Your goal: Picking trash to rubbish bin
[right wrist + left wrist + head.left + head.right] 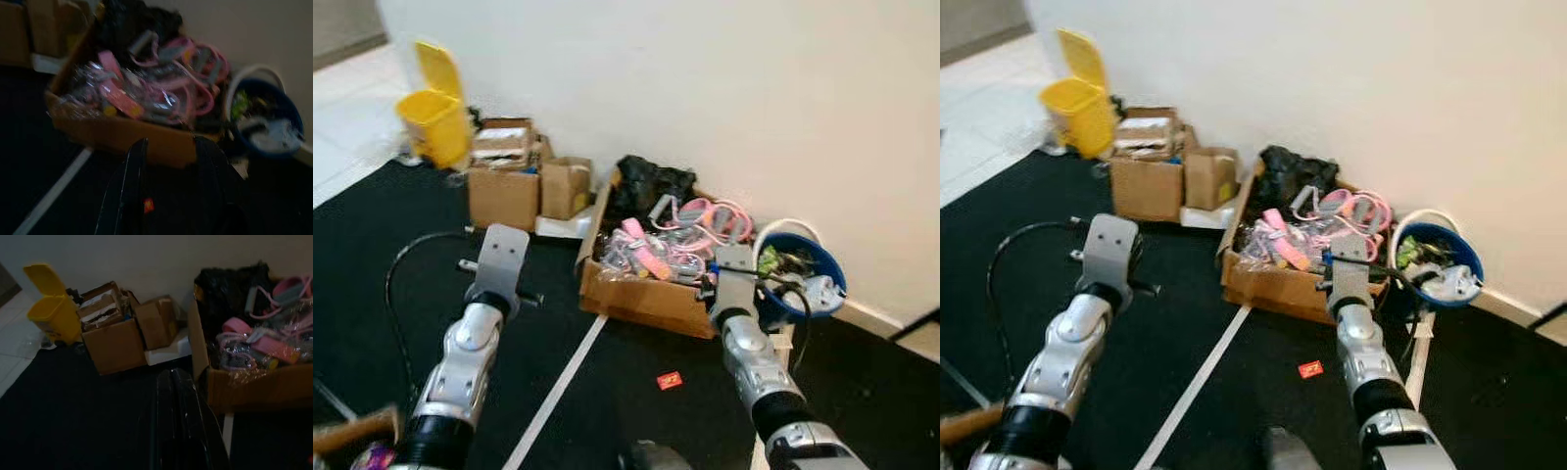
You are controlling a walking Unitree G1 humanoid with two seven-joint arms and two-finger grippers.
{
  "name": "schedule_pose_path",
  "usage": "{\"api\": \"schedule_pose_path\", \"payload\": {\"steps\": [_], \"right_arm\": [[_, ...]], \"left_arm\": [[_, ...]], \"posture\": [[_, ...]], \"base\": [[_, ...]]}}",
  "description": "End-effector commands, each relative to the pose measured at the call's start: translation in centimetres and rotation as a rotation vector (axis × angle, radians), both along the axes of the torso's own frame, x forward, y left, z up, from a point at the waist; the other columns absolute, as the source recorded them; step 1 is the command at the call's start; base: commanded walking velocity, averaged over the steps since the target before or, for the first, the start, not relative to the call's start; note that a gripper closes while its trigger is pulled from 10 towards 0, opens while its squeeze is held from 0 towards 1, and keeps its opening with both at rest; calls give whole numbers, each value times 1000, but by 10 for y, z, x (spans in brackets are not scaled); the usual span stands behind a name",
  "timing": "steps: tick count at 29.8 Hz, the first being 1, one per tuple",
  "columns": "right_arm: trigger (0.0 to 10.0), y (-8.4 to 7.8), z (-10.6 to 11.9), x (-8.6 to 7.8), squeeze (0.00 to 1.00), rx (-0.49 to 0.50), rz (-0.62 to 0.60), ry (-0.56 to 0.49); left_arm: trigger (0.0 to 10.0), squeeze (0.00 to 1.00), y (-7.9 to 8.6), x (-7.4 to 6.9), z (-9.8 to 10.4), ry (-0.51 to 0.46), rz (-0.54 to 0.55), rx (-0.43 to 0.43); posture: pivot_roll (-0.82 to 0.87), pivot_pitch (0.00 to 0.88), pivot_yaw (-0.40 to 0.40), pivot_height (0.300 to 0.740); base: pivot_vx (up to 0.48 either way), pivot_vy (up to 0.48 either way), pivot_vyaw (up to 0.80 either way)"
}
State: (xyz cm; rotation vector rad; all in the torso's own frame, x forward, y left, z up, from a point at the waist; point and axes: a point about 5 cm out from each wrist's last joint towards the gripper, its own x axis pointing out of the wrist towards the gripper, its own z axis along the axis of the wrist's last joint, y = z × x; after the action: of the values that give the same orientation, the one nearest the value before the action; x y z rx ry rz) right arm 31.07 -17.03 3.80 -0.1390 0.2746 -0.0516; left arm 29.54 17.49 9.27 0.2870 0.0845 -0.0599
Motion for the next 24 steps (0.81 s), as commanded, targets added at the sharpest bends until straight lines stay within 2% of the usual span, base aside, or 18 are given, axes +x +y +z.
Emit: {"api": "schedule_pose_path", "payload": {"steps": [1, 24], "right_arm": [[10000, -4, -1, -2, 0, -12, -7, 11], [10000, -1, -2, -5, 0, -24, 12, 10]], "left_arm": [[10000, 0, -2, -2, -6, 27, -1, 4], [10000, 0, 1, -3, -8, 34, 40, -27]], "posture": [[57, 61, -38, 740], [53, 52, -46, 740]], "base": [[0, 0, -800], [0, 0, -800]]}}
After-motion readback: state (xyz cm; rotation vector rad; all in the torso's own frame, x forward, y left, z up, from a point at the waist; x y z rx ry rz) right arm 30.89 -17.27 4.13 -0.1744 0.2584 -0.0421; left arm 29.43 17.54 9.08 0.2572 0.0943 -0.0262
